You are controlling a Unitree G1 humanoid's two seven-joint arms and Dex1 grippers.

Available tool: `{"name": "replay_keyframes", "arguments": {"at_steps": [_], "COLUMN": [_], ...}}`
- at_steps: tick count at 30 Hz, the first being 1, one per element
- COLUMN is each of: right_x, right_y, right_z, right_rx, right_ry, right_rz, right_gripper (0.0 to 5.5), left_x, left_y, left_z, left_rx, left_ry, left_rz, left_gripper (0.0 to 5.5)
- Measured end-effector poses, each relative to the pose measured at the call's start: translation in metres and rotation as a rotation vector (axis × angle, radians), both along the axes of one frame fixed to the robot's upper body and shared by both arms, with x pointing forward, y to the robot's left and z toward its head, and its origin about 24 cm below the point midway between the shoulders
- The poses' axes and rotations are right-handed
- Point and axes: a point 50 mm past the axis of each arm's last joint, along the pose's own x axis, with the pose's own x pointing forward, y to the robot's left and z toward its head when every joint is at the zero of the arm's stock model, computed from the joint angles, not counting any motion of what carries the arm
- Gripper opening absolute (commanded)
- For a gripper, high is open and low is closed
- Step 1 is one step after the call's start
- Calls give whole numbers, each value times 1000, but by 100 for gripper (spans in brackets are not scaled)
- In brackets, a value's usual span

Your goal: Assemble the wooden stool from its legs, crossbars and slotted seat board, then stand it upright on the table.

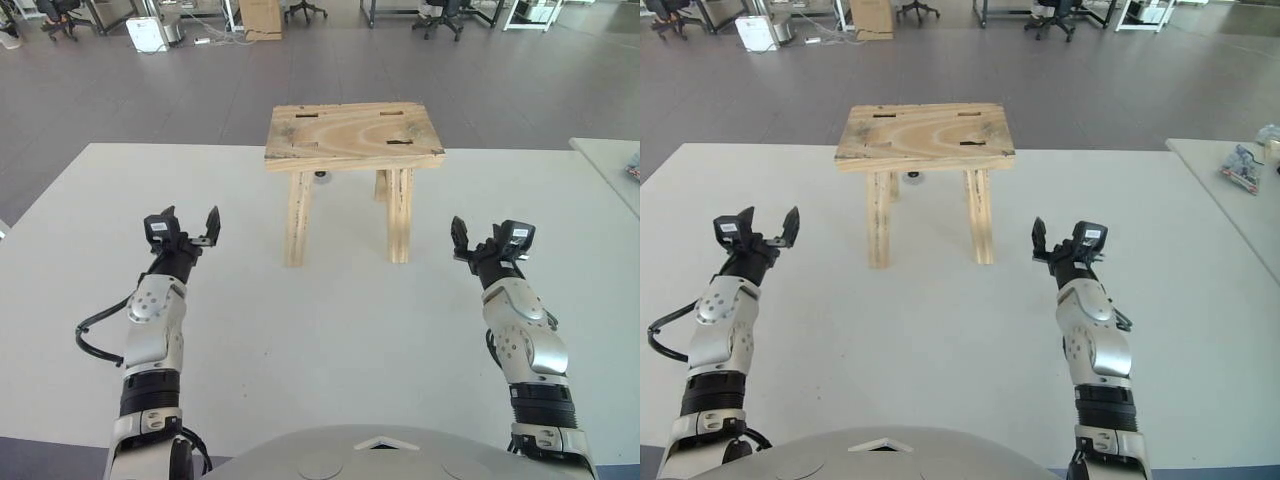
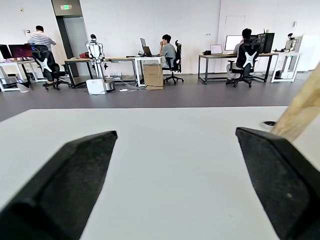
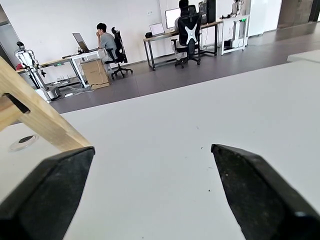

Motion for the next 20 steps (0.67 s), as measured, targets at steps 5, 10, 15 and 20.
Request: {"name": "replay_keyframes", "arguments": {"at_steps": [5, 10, 15, 20], "right_x": [0, 0, 0, 3], "right_y": [1, 6, 3, 5], "right_z": [-1, -3, -3, 0], "right_rx": [-20, -22, 20, 1], "right_ry": [2, 6, 3, -11], "right_rz": [-6, -6, -35, -44], "right_gripper": [436, 436, 436, 436], "left_x": [-4, -4, -3, -2], "left_y": [-11, -12, -8, -9], "left_z": [-7, -8, -7, -9], "left_rx": [-10, 16, 20, 16], "left_ry": [-6, 6, 4, 13], "left_rz": [11, 2, 14, 7], "left_gripper": [439, 439, 439, 439]}}
